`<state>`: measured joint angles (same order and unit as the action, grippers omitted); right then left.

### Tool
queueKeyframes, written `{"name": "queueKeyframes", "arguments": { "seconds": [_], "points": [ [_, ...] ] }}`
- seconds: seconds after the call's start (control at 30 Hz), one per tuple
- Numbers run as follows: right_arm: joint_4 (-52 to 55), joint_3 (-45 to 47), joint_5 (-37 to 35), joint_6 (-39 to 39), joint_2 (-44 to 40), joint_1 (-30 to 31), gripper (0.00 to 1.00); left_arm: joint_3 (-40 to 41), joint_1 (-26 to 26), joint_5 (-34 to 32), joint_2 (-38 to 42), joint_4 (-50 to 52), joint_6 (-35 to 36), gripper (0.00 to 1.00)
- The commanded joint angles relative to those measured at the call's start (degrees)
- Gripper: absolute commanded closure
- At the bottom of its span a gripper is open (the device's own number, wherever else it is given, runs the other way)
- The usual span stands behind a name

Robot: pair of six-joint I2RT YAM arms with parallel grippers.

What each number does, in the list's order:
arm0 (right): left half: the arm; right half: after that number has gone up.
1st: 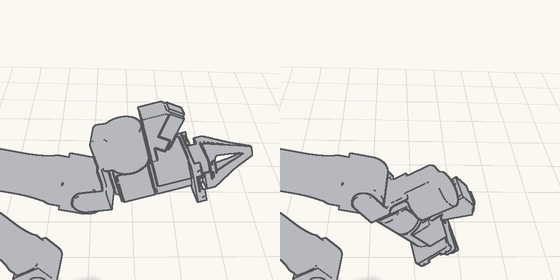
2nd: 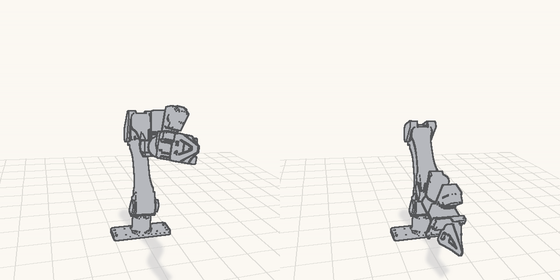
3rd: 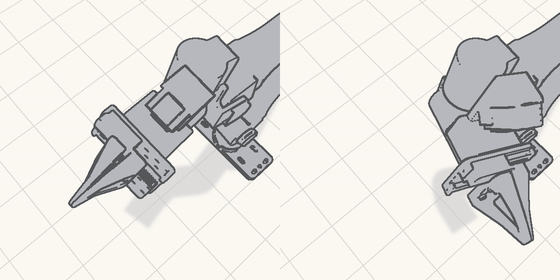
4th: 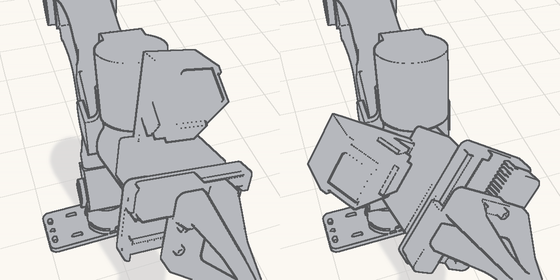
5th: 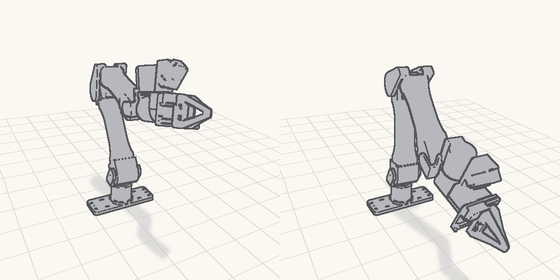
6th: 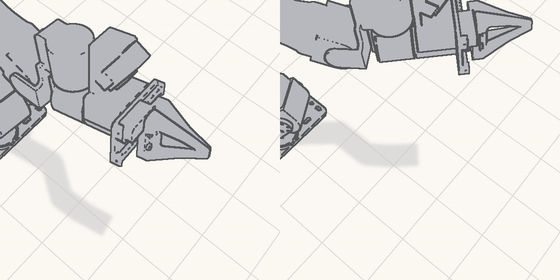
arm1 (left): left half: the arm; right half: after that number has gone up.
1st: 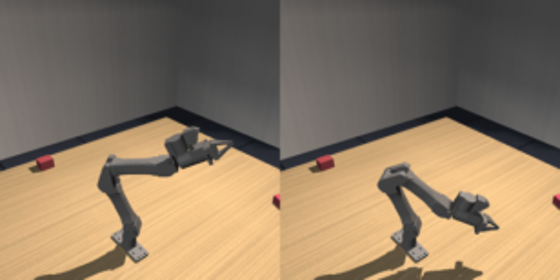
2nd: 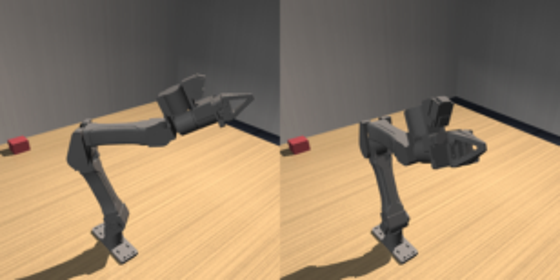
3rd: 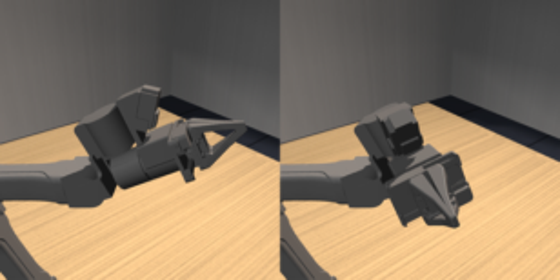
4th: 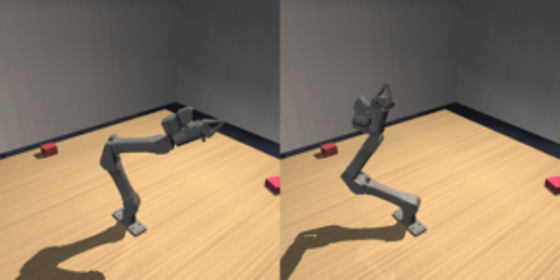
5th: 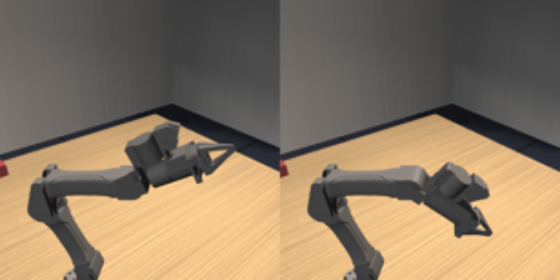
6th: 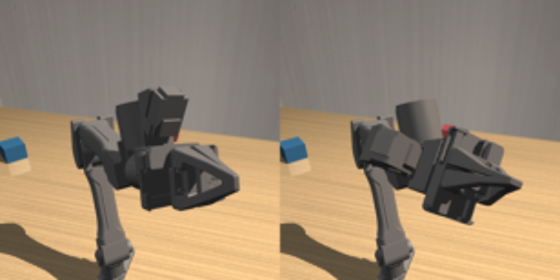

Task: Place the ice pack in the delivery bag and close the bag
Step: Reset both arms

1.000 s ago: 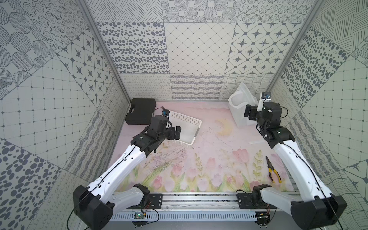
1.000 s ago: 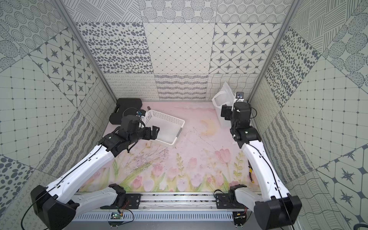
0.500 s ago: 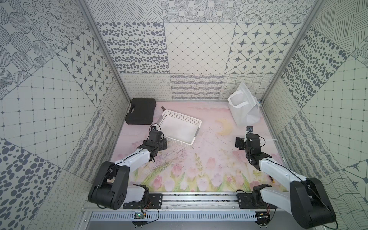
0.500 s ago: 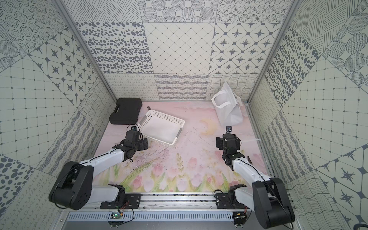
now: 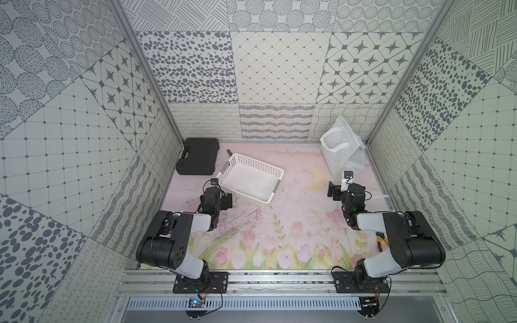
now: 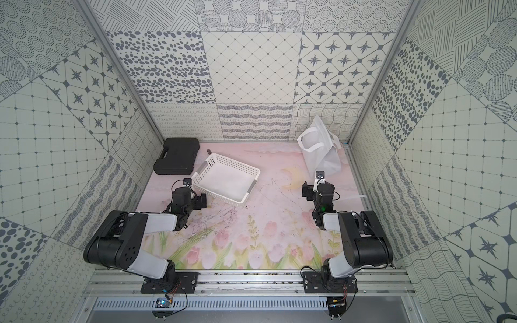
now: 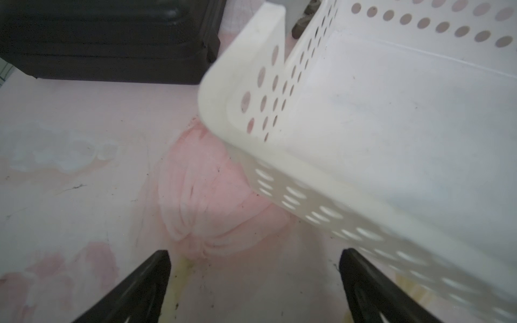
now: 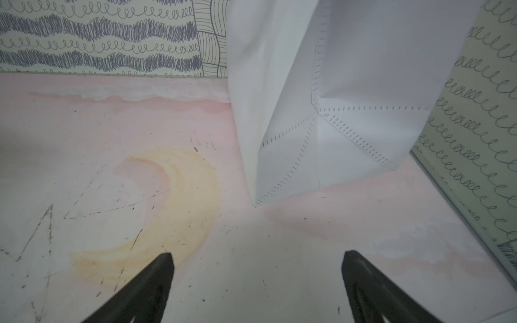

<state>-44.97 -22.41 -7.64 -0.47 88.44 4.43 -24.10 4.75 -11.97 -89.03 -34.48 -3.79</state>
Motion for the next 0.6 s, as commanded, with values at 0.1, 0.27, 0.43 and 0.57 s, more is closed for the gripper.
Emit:
{"name": "queueKeyframes", "arguments": {
  "seconds": [0.1,0.27,0.43,0.57],
  "points": [
    [-3.5,-0.5,1.9,1.0,0.2,-0.1,0.02,0.7,-1.9,8.4,-1.2,-14.4,1.3,0.01],
    [-4.1,-0.4,1.9,1.0,0.4,-0.2,0.02,0.7,-2.0,8.5,-1.2,-14.5,1.3,0.01],
    [-3.8,-0.6,2.4,1.2,0.4,-0.3,0.02,0.4,-2.0,8.6,-0.9,-13.1,0.9,0.01],
    [-3.1,-0.9,4.1,1.4,0.3,-1.1,0.01,0.5,-2.1,8.6,-1.0,-13.6,0.9,0.01]
  ]
}}
